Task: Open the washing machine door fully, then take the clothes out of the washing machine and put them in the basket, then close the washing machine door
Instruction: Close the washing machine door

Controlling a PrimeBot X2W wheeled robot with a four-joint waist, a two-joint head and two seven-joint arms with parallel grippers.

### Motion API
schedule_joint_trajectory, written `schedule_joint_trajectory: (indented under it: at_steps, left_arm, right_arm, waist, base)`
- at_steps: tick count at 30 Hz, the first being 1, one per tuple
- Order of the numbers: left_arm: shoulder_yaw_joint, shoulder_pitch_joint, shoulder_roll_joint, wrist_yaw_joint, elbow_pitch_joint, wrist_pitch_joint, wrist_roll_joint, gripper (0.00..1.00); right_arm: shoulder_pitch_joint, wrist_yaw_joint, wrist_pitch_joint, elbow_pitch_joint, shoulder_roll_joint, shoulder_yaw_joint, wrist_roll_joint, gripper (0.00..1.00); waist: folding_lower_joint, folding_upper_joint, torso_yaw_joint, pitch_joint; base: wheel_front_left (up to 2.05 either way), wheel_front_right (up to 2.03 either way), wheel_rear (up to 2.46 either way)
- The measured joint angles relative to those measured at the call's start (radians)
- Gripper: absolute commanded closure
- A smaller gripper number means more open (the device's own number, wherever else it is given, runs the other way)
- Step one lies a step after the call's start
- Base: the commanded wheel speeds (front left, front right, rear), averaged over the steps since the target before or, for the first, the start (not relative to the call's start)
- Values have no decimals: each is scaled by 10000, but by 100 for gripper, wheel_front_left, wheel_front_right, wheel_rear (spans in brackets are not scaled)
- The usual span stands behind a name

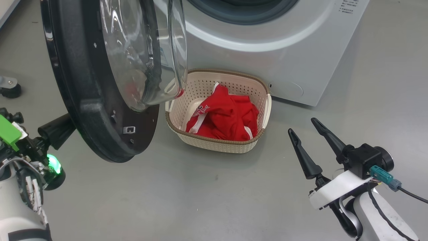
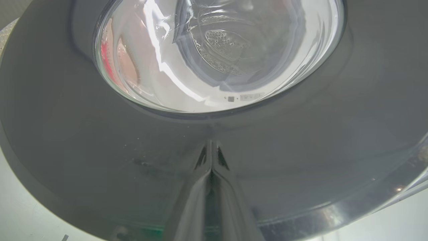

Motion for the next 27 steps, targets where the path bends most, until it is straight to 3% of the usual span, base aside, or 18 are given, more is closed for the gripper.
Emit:
schedule_joint_trajectory:
  at_steps: [8, 12, 17, 22, 27]
  left_arm:
    - [-157, 407, -104, 0, -767, 82, -6, 100]
    - [-207, 656, -121, -198, -1415, -598, 339, 100]
    - [-713, 1356, 385, -489, -2736, -2688, 2744, 100]
    - [-1329, 1943, 627, -514, -3567, -4259, 4372, 100]
    - [-2619, 2564, 1350, -514, -4980, -5699, 5904, 100]
  right_arm:
    - [1, -2, -79, 35, 25, -10, 0, 0]
    - [3, -2, -86, 48, 63, -12, 2, 0]
    - [10, -8, -88, 75, 82, -46, 13, 0]
    - [16, -8, -111, 167, 107, -94, 67, 0]
    - [19, -8, -163, 196, 150, -86, 86, 0]
  waist:
    - [0, 0, -55, -40]
    - [0, 0, -59, -47]
    - [0, 0, -53, -48]
    - [0, 0, -9, -142]
    - [0, 0, -5, -210]
  base:
    - [0, 0, 0]
    - [0, 0, 0]
    - [0, 0, 0]
    - [0, 0, 0]
    - [0, 0, 0]
